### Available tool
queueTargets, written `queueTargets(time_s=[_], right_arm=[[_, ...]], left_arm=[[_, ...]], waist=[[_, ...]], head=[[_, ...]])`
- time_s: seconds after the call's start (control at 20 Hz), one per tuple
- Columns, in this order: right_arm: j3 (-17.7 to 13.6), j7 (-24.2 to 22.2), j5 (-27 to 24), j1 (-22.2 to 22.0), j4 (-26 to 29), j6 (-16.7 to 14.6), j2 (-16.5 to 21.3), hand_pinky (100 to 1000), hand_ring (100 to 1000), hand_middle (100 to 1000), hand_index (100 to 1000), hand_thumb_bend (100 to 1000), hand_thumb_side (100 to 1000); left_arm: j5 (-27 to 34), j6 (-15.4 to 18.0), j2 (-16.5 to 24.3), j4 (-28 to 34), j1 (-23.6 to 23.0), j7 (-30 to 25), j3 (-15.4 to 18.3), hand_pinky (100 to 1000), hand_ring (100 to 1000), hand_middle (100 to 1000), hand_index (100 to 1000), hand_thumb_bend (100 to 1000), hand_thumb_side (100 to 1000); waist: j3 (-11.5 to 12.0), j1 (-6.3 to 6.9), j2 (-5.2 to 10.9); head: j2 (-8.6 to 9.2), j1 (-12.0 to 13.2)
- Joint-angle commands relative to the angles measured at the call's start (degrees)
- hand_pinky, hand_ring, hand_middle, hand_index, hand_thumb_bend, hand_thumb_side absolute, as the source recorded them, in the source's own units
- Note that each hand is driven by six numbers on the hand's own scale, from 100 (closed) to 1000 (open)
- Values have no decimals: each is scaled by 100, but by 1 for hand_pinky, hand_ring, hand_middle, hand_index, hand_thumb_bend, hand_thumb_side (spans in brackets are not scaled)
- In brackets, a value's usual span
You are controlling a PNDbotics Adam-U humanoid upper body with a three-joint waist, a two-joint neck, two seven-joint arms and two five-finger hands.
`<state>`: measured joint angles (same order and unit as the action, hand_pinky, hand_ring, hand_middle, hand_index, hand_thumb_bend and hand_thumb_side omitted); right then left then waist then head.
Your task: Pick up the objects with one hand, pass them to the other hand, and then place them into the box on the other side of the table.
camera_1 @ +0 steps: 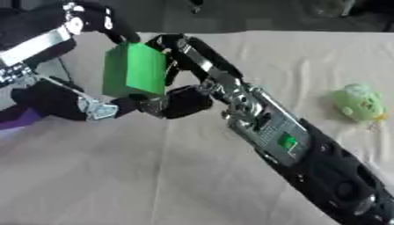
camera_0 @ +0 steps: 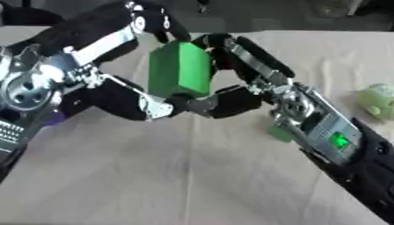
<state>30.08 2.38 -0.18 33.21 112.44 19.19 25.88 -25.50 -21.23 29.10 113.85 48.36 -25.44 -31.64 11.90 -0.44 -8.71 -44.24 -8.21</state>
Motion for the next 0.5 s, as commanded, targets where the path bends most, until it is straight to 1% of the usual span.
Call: queueTargets(time_s=[0.05, 0.15, 0.3, 0.5], right_arm=[[-81, -39, 69, 49, 163, -17, 110, 493, 529, 566, 511, 380, 100], [-72, -55, 83, 44, 166, -22, 107, 493, 529, 566, 511, 380, 100], [-71, -67, 97, 39, 166, -28, 102, 493, 529, 567, 511, 380, 100], [-66, -69, 98, 35, 163, -30, 98, 492, 529, 567, 511, 380, 100]], left_arm=[[-105, 6, 11, 74, 51, 122, 60, 869, 743, 752, 819, 501, 235], [-120, 8, -7, 73, 38, 183, 68, 864, 738, 746, 817, 499, 233], [-128, -19, -33, 64, 32, 204, 56, 846, 700, 693, 801, 484, 222], [-156, -48, -65, 26, 25, 196, 48, 849, 711, 726, 818, 483, 243]], waist=[[-3, 17, 91], [-3, 14, 87], [-6, 12, 83], [-10, 12, 76]], head=[[12, 17], [12, 16], [12, 22], [12, 25]])
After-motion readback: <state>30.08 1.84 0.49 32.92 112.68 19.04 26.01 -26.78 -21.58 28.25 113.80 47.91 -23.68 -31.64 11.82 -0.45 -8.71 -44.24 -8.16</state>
